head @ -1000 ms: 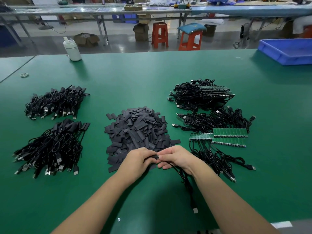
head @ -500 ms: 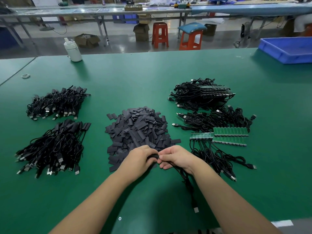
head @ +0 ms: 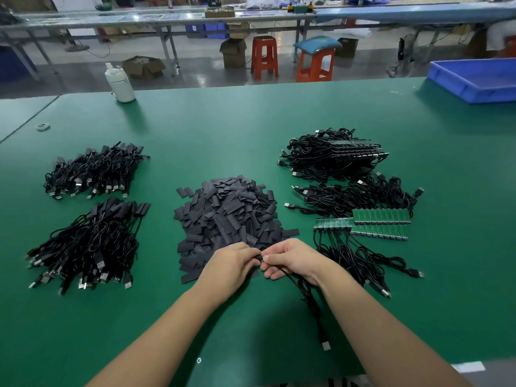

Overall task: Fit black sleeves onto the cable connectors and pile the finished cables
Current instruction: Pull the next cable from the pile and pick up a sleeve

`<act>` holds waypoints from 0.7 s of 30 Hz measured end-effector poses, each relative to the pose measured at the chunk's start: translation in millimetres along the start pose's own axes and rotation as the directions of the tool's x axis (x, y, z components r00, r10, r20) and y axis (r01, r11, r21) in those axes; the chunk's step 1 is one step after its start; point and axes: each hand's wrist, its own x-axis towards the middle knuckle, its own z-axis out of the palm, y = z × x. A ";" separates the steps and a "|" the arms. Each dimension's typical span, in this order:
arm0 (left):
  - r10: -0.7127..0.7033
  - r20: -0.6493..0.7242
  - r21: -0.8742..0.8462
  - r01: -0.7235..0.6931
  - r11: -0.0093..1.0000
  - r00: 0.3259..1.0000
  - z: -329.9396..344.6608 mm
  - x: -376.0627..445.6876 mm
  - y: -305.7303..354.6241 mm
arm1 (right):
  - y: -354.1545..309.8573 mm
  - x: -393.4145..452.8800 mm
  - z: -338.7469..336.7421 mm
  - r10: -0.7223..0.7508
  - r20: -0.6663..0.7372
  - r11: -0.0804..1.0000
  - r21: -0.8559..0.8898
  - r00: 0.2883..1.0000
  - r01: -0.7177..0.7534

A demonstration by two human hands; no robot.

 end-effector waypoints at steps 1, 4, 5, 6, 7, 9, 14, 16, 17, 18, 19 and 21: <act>-0.009 0.012 -0.001 0.009 1.000 1.000 0.8 -0.3 -0.4 | -0.1 0.3 0.1 0.001 0.000 1.000 -0.004 1.000 -0.001; -0.017 0.038 0.005 0.017 1.000 0.999 3.0 -1.2 -1.9 | 0.3 1.3 0.4 -0.004 0.005 1.000 -0.008 1.000 0.004; -0.020 0.041 0.000 0.020 1.000 0.999 3.8 -1.1 -2.0 | 0.7 1.4 0.5 -0.007 0.010 1.000 -0.006 1.000 0.007; -0.023 0.043 -0.005 0.023 1.000 0.999 4.5 -0.6 -2.0 | 1.2 1.0 0.5 -0.012 0.018 1.000 -0.005 1.000 0.012; -0.024 0.046 -0.004 0.024 1.000 0.999 5.2 0.3 -2.0 | 1.6 0.6 0.4 -0.018 0.027 1.000 -0.004 0.999 0.018; -0.022 0.063 0.018 0.021 1.000 0.998 6.8 2.9 -2.0 | 2.6 -0.9 0.0 -0.033 0.042 0.999 0.000 0.999 0.033; -0.015 0.130 0.100 0.002 0.995 0.991 6.5 8.6 -1.3 | 3.4 -3.7 -0.4 -0.062 0.053 0.998 -0.010 0.997 0.063; -0.033 0.158 0.134 0.012 0.991 0.987 5.2 10.5 -1.1 | 3.8 -4.7 -0.1 -0.069 0.051 0.998 -0.011 0.996 0.069; -0.044 0.168 0.165 0.016 0.986 0.985 4.4 11.7 -1.0 | 4.0 -5.0 0.2 -0.071 0.050 0.997 -0.009 0.996 0.072; -0.053 0.180 0.221 0.012 0.975 0.982 4.1 12.7 -0.9 | 4.1 -5.1 0.6 -0.073 0.047 0.997 -0.011 0.996 0.073; -0.062 0.195 0.297 0.001 0.955 0.979 4.1 14.2 -0.2 | 4.3 -4.6 1.1 -0.073 0.041 0.997 -0.016 0.996 0.073; -0.095 0.221 0.434 -0.010 0.901 0.971 4.1 16.8 2.8 | 5.2 -3.1 2.1 -0.067 0.023 0.998 -0.018 0.997 0.068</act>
